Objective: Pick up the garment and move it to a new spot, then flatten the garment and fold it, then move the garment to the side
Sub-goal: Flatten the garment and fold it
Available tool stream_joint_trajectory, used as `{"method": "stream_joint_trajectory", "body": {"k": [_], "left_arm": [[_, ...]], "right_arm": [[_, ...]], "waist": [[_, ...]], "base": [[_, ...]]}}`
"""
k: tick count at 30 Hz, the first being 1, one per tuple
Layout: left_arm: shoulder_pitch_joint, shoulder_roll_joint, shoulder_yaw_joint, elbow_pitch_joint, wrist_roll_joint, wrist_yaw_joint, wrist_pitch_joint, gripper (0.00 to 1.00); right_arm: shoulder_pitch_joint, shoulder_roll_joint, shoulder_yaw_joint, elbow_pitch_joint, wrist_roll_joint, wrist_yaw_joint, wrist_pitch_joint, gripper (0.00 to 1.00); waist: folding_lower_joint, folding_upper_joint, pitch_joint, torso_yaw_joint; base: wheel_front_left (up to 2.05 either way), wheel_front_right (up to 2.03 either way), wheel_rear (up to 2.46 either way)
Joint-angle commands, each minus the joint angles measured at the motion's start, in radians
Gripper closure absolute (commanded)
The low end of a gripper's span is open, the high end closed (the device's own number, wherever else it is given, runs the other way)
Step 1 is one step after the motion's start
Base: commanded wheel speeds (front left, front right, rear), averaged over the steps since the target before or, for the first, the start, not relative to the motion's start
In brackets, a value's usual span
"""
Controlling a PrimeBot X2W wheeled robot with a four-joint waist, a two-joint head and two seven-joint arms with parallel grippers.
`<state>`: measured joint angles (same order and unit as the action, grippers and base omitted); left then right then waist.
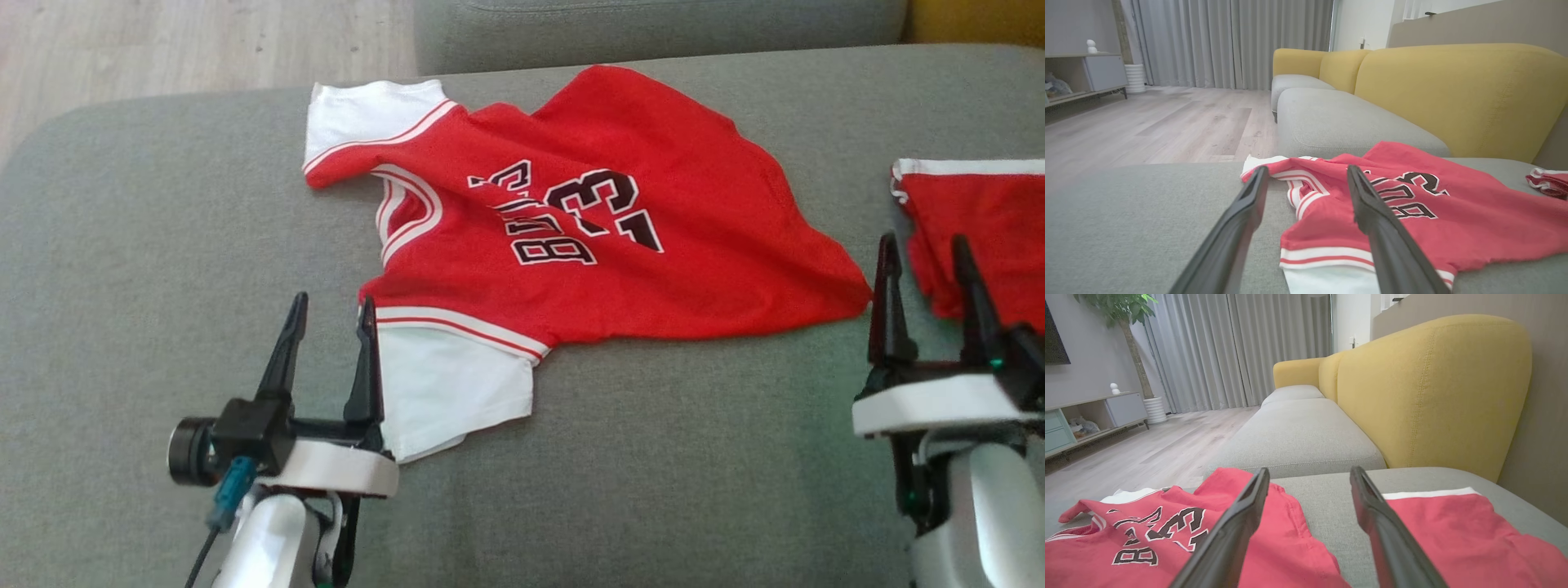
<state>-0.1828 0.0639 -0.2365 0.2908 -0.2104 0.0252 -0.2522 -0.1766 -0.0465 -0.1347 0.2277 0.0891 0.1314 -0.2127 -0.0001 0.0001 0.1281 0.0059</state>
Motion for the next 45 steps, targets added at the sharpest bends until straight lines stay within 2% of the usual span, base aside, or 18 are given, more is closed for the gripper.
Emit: {"method": "stream_joint_trajectory", "body": {"k": [1,4,16,21,25,26,27,34,41,42,43,44,45], "left_arm": [[-0.042,0.006,0.034,-0.011,0.007,-0.004,-0.01,0.0],[-0.067,0.012,0.025,0.034,0.005,-0.017,0.006,0.0],[-0.286,0.101,-0.008,0.291,0.028,-0.064,0.287,0.0],[-0.364,0.138,-0.015,0.397,0.02,-0.095,0.38,0.0],[-0.413,0.168,-0.022,0.467,0.024,-0.103,0.433,0.0],[-0.424,0.174,-0.024,0.48,0.024,-0.106,0.44,0.66],[-0.434,0.18,-0.028,0.493,0.025,-0.109,0.447,1.0],[-0.503,0.214,-0.035,0.535,0.036,-0.11,0.422,1.0],[-0.593,0.253,-0.04,0.578,0.06,-0.09,0.33,1.0],[-0.602,0.254,-0.051,0.585,0.065,-0.1,0.321,0.96],[-0.608,0.253,-0.057,0.597,0.065,-0.106,0.316,0.05],[-0.614,0.252,-0.061,0.606,0.064,-0.11,0.309,0.0],[-0.617,0.251,-0.064,0.611,0.063,-0.112,0.295,0.0]], "right_arm": [[0.003,-0.004,0.034,-0.043,0.012,-0.001,-0.017,0.0],[0.025,-0.004,0.059,-0.047,0.032,-0.001,-0.024,0.0],[0.001,-0.004,0.126,-0.053,0.061,-0.001,-0.034,0.0],[-0.016,-0.004,0.133,-0.046,0.071,-0.001,-0.039,0.0],[-0.025,-0.004,0.138,-0.04,0.077,-0.001,-0.043,0.0],[-0.026,-0.004,0.138,-0.039,0.078,-0.001,-0.044,0.0],[-0.028,-0.004,0.139,-0.038,0.078,-0.001,-0.044,0.0],[-0.038,-0.004,0.144,-0.03,0.079,-0.001,-0.047,0.0],[-0.047,-0.004,0.161,-0.009,0.092,-0.001,-0.048,0.0],[-0.048,-0.004,0.164,-0.006,0.092,-0.001,-0.048,0.0],[-0.049,-0.004,0.166,-0.003,0.092,-0.001,-0.049,0.0],[-0.049,-0.004,0.169,-0.001,0.091,-0.001,-0.049,0.0],[-0.049,-0.004,0.171,0.0,0.091,-0.001,-0.049,0.0]], "waist": [[0.0001,-0.0001,0.002,-0.009],[0.0001,-0.0001,0.007,-0.022],[0.0001,-0.0001,0.073,-0.098],[0.0001,-0.0001,0.106,-0.129],[0.0001,-0.0001,0.122,-0.144],[0.0001,-0.0001,0.124,-0.146],[0.0001,-0.0001,0.126,-0.148],[0.0001,-0.0001,0.136,-0.157],[0.0001,-0.0001,0.122,-0.166],[0.0001,-0.0001,0.119,-0.166],[0.0001,-0.0001,0.115,-0.165],[0.0001,-0.0001,0.111,-0.164],[0.0001,-0.0001,0.107,-0.163]], "base": [[0.0,0.0,0.0],[0.0,0.0,0.0],[0.0,0.0,0.0],[0.0,0.0,0.0],[0.0,0.0,0.0],[0.0,0.0,0.0],[0.0,0.0,0.0],[0.0,0.0,0.0],[0.0,0.0,0.0],[0.0,0.0,0.0],[0.0,0.0,0.0],[0.0,0.0,0.0],[0.0,0.0,0.0]]}}
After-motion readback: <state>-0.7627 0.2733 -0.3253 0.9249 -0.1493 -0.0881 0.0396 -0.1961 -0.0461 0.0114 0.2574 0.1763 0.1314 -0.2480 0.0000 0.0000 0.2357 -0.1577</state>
